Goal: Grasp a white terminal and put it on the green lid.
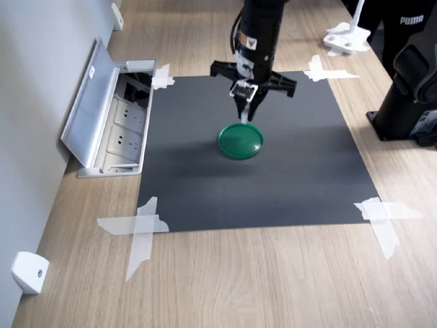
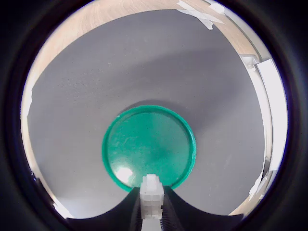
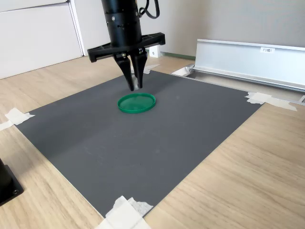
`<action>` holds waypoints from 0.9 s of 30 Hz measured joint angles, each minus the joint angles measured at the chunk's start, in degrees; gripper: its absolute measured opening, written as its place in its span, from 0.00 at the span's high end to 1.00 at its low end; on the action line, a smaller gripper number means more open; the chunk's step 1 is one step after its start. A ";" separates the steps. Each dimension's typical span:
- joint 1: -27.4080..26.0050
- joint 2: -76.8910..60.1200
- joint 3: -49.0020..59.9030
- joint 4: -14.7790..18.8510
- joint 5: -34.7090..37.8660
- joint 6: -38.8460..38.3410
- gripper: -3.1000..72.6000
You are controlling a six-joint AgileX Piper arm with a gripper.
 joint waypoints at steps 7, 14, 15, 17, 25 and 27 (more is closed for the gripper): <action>0.00 2.79 0.23 -0.01 -2.22 -0.22 0.84; 0.00 3.76 0.23 0.57 -2.22 -0.60 0.66; 0.00 3.81 0.23 0.63 -2.28 -0.60 0.60; 0.00 3.87 0.23 0.63 -2.60 -0.29 0.46; 0.00 -1.44 0.30 1.74 -3.82 2.14 0.11; 0.00 -5.25 0.30 2.47 -3.82 3.70 0.10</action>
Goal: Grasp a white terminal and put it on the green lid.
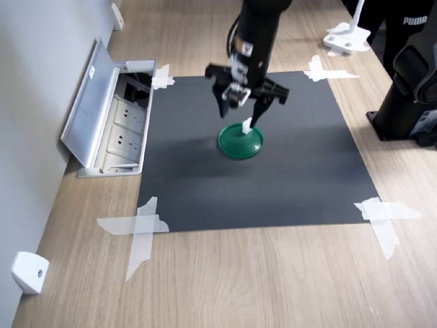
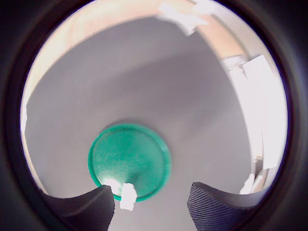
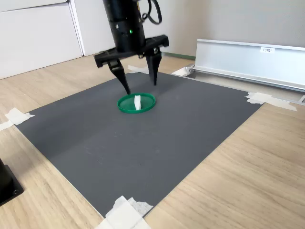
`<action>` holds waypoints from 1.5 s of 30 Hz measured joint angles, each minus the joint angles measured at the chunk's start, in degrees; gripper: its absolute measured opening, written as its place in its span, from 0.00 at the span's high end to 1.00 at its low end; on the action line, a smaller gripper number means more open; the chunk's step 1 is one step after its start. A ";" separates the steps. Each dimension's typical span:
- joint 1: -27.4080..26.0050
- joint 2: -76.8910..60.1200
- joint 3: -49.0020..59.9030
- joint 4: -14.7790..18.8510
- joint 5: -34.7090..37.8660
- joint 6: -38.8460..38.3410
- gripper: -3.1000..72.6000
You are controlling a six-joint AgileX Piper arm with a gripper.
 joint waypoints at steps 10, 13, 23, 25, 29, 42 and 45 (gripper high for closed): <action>0.00 -23.80 0.00 3.91 1.63 9.13 0.34; 0.00 -29.70 0.05 3.69 1.69 14.79 0.56; 0.00 -50.92 8.14 3.10 -13.55 40.80 0.96; 0.00 -54.62 11.91 3.10 -17.90 44.70 0.97; -1.96 -62.07 18.41 3.10 -19.36 47.61 0.97; -11.61 -78.76 36.55 7.63 -16.71 48.96 0.97; -11.61 -82.25 39.53 7.63 -15.85 49.22 0.97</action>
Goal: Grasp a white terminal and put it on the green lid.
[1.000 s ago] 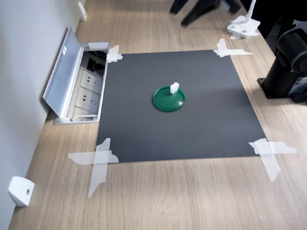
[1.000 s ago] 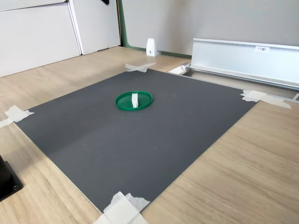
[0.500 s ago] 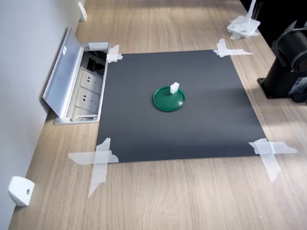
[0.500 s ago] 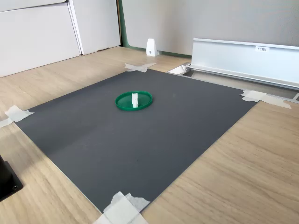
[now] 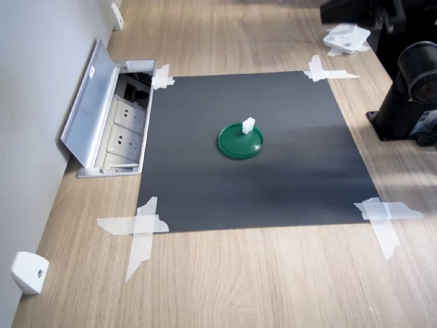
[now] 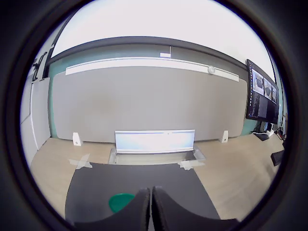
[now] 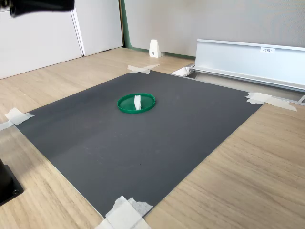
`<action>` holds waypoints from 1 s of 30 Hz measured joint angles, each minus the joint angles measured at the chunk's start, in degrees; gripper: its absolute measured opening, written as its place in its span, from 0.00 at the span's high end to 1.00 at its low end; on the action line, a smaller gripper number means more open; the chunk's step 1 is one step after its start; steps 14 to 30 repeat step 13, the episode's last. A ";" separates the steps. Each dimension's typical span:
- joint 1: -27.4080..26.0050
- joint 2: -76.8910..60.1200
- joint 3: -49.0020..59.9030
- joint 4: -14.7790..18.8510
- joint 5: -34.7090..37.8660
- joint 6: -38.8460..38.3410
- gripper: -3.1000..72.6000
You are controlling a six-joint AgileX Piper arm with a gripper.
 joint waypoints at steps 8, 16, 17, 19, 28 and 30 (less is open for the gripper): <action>0.00 -4.61 2.69 -0.67 2.23 0.00 0.97; 0.00 -4.61 3.29 -0.67 2.59 0.00 0.97; 0.00 -4.61 3.29 -0.67 2.59 0.00 0.97; 0.00 -4.61 3.29 -0.67 2.59 0.00 0.97; 0.00 -4.61 3.29 -0.67 2.59 0.00 0.97; 0.00 -4.61 3.29 -0.67 2.59 0.00 0.97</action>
